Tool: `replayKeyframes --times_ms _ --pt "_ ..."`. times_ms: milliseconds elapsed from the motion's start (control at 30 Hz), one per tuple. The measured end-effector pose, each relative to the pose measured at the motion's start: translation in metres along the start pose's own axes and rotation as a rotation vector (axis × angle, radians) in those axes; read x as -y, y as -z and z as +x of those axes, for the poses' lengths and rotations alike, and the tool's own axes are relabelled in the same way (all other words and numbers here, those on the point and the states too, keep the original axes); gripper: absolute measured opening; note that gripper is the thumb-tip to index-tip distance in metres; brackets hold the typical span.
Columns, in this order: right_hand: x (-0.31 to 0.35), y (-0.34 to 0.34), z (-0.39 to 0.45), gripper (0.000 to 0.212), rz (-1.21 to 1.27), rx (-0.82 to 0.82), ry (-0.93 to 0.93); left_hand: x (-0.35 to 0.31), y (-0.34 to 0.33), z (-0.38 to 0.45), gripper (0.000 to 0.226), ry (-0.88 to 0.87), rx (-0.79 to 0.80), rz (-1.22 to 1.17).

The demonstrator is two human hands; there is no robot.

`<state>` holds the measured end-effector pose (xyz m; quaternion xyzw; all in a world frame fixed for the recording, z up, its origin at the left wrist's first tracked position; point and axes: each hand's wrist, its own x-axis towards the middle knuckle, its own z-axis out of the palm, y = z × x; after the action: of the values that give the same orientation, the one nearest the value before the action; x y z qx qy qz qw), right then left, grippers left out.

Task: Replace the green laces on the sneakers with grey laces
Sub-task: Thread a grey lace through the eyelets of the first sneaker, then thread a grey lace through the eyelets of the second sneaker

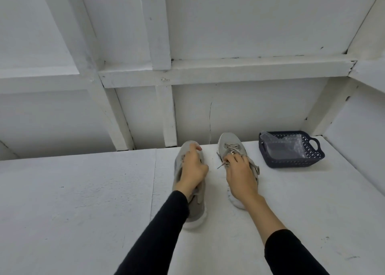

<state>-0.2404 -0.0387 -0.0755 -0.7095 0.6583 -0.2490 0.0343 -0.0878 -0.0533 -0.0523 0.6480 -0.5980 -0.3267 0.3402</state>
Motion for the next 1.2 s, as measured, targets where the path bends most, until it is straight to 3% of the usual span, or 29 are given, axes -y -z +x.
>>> replayKeyframes --times_ms 200,300,367,500,700,800,1000,1200 --pt "-0.006 0.005 0.004 0.021 0.180 -0.043 -0.046 -0.004 -0.016 0.004 0.030 0.092 -0.030 -0.120" --pt "-0.004 0.005 0.004 0.020 0.159 -0.046 -0.064 -0.006 -0.005 0.012 0.007 0.086 -0.082 -0.161" --pt "-0.002 0.004 0.003 0.021 0.176 -0.055 -0.085 -0.005 0.001 0.015 0.014 0.064 -0.102 -0.178" --pt "-0.003 0.003 0.003 0.018 0.288 -0.117 -0.100 -0.005 0.016 0.018 0.026 -0.077 -0.098 0.036" --pt "0.003 0.008 0.004 0.019 0.353 -0.124 -0.160 0.013 0.026 0.018 0.049 0.069 0.244 0.331" --pt "0.016 0.014 0.006 0.020 0.443 -0.173 -0.194 0.023 0.028 0.011 0.048 0.039 0.168 0.321" --pt "0.045 0.013 0.019 0.011 0.881 -0.208 -0.316 0.033 0.041 0.004 0.047 -0.030 0.042 0.330" --pt "0.061 0.010 0.022 0.014 1.140 -0.146 -0.430 0.045 0.058 0.008 0.040 -0.010 0.113 0.280"
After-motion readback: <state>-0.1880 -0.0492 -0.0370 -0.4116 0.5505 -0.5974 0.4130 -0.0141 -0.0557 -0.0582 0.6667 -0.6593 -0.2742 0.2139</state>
